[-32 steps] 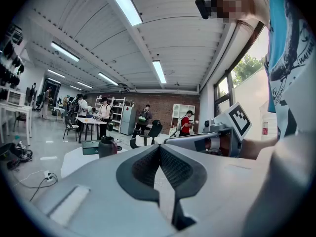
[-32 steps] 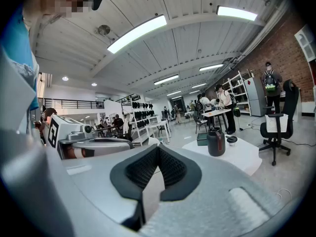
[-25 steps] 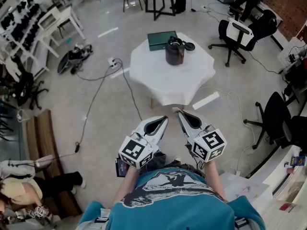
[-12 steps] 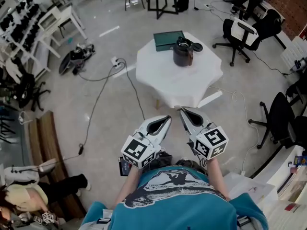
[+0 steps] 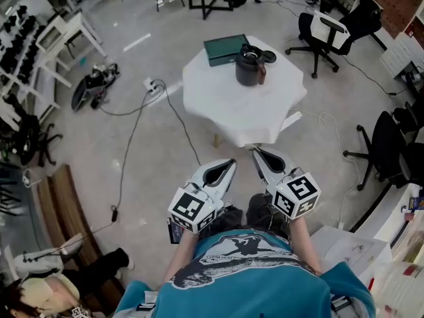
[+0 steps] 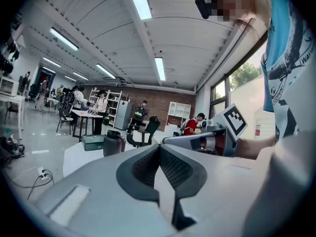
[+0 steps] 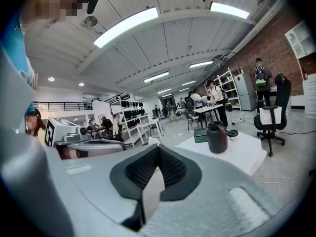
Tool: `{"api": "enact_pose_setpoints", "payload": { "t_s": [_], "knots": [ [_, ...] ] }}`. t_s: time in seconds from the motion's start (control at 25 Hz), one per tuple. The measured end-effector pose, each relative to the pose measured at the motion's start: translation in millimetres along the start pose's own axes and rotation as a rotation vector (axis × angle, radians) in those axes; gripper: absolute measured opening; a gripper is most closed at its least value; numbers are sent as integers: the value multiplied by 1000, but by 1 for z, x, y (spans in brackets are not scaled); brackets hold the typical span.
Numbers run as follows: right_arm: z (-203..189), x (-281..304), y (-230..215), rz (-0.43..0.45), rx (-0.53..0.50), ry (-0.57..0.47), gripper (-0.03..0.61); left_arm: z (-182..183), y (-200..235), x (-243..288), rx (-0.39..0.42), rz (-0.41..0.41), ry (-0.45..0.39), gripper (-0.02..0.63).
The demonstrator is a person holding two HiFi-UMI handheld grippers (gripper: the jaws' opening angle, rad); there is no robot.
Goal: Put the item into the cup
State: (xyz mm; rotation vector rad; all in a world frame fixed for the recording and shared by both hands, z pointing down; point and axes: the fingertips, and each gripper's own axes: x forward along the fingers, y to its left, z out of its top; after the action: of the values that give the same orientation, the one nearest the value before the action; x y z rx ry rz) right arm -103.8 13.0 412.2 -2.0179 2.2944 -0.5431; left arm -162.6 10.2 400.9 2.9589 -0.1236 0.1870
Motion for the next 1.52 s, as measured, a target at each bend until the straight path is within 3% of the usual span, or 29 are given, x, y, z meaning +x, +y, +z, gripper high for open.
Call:
{"api": "enact_pose_setpoints", "payload": {
  "t_s": [0.36,1.0,1.52],
  "knots": [
    [6,13,-40,-8,13,25,2,-6,12,34,-28,-4,34,6],
    [54,45,-191,143,-6,78,2,27,57,183,-63,187,10,7],
    [70,50,-271,254,-2,115,2,42,63,257,-65,323,12,11]
  ]
}}
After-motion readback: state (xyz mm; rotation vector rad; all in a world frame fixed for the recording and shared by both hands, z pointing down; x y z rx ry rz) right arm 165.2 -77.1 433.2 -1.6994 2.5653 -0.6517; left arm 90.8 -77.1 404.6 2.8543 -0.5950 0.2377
